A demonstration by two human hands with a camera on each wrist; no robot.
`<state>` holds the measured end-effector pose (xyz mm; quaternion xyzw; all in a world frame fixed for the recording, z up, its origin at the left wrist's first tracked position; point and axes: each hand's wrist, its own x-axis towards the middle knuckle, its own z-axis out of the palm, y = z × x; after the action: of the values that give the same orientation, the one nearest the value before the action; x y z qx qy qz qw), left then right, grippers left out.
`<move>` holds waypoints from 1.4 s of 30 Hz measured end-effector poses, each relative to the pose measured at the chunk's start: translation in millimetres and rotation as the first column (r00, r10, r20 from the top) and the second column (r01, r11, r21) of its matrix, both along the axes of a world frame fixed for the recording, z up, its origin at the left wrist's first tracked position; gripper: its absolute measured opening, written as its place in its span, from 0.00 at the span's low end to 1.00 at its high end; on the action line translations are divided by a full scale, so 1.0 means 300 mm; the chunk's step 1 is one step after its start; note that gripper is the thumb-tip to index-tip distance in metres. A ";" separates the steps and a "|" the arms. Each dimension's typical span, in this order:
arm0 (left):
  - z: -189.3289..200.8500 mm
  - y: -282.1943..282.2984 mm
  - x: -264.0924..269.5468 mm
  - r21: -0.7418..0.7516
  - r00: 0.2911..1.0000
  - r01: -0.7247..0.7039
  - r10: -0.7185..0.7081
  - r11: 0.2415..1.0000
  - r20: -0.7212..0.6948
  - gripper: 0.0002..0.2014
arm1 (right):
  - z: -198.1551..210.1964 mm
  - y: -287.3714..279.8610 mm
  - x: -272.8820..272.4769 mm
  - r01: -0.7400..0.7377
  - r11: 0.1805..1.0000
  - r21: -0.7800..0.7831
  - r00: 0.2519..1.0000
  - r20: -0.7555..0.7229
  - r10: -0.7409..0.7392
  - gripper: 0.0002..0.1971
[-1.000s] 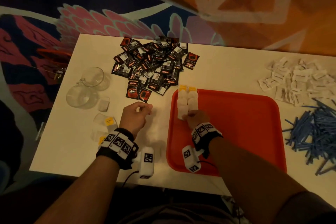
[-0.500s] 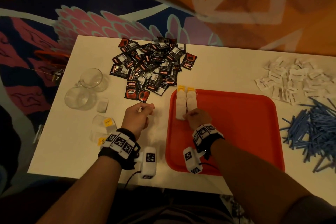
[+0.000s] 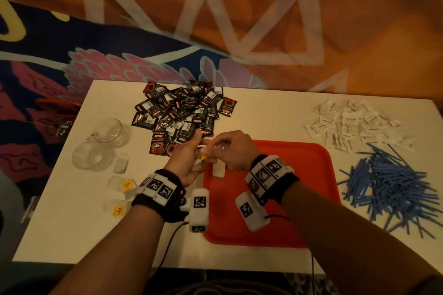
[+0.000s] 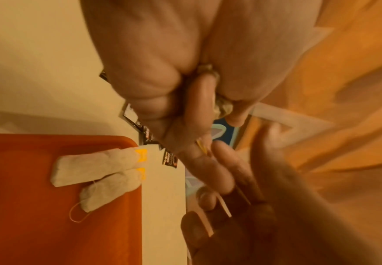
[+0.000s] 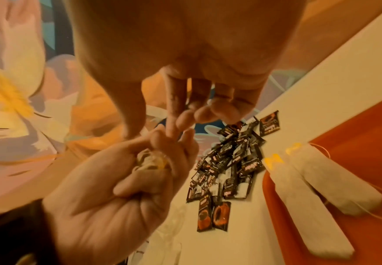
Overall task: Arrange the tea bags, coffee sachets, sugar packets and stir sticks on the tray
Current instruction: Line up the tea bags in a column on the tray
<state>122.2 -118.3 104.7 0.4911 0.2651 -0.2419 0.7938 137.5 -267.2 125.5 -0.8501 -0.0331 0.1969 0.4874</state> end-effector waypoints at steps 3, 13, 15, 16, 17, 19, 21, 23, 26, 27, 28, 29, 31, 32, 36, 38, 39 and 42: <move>0.025 -0.039 0.017 0.005 0.998 0.044 -0.044 0.999 0.046 0.21 | 0.031 -0.026 0.011 -0.009 0.995 -0.099 1.000 -0.010 0.008 0.02; 0.030 -0.090 0.022 0.040 0.989 0.114 -0.117 0.993 0.093 0.21 | 0.062 -0.090 0.016 0.022 0.976 -0.215 0.999 -0.031 -0.029 0.07; 0.025 -0.093 0.016 0.010 0.990 0.118 -0.118 0.993 0.082 0.21 | 0.067 -0.095 0.016 -0.021 0.976 -0.216 0.999 -0.050 0.010 0.05; 0.024 -0.092 0.012 -0.005 0.991 0.114 -0.113 0.993 0.068 0.21 | 0.069 -0.098 0.016 -0.032 0.977 -0.213 0.998 -0.053 0.021 0.05; 0.020 -0.090 0.009 -0.020 0.994 0.101 -0.100 0.995 0.047 0.20 | 0.070 -0.102 0.017 -0.030 0.978 -0.204 0.999 -0.050 0.020 0.06; 0.015 -0.079 0.001 -0.083 0.999 0.046 -0.048 0.995 -0.014 0.16 | 0.072 -0.113 0.023 0.009 0.986 -0.166 0.999 -0.039 -0.016 0.09; 0.013 -0.064 -0.007 -0.173 0.995 -0.043 0.026 0.984 -0.098 0.13 | 0.086 -0.124 0.030 0.055 0.992 -0.117 0.998 -0.011 -0.057 0.10; 0.004 -0.050 -0.013 -0.223 0.984 -0.121 0.086 0.967 -0.158 0.11 | 0.111 -0.131 0.037 0.100 0.992 -0.074 0.994 0.046 -0.097 0.11; -0.021 -0.036 -0.021 -0.288 0.976 -0.164 0.113 0.943 -0.184 0.12 | 0.155 -0.128 0.045 0.147 0.988 0.039 0.981 0.119 -0.151 0.12; -0.031 -0.034 -0.021 -0.302 0.974 -0.173 0.117 0.937 -0.194 0.12 | 0.169 -0.123 0.047 0.149 0.986 0.081 0.979 0.127 -0.158 0.13; -0.038 -0.033 -0.022 -0.313 0.973 -0.178 0.118 0.933 -0.200 0.11 | 0.181 -0.118 0.048 0.146 0.982 0.119 0.978 0.130 -0.161 0.13; -0.043 -0.033 -0.023 -0.323 0.972 -0.179 0.117 0.929 -0.204 0.11 | 0.191 -0.111 0.050 0.142 0.978 0.150 0.978 0.131 -0.162 0.13; -0.045 -0.036 -0.025 -0.365 0.973 -0.179 0.109 0.914 -0.203 0.10 | 0.216 -0.097 0.051 0.127 0.972 0.198 0.979 0.132 -0.155 0.14; -0.045 -0.039 -0.025 -0.390 0.974 -0.180 0.108 0.903 -0.201 0.09 | 0.228 -0.091 0.050 0.118 0.969 0.217 0.980 0.133 -0.149 0.14; -0.045 -0.048 -0.023 -0.434 0.972 -0.195 0.113 0.880 -0.208 0.10 | 0.278 -0.072 0.046 0.090 0.948 0.305 0.984 0.119 -0.132 0.12; -0.054 -0.045 -0.021 -0.428 0.964 -0.218 0.125 0.877 -0.236 0.10 | 0.297 -0.063 0.045 0.075 0.941 0.330 0.984 0.126 -0.123 0.13; -0.057 -0.046 -0.020 -0.428 0.961 -0.229 0.132 0.874 -0.244 0.11 | 0.306 -0.058 0.045 0.069 0.938 0.339 0.984 0.132 -0.120 0.13; -0.067 -0.050 -0.019 -0.383 0.960 -0.236 0.154 0.893 -0.233 0.17 | 0.331 -0.049 0.046 0.054 0.927 0.370 0.983 0.142 -0.114 0.13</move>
<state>116.5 -133.2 84.6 0.2595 0.3343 -0.2577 0.8686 151.2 -282.0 224.7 -0.7586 -0.0717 0.0967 0.6404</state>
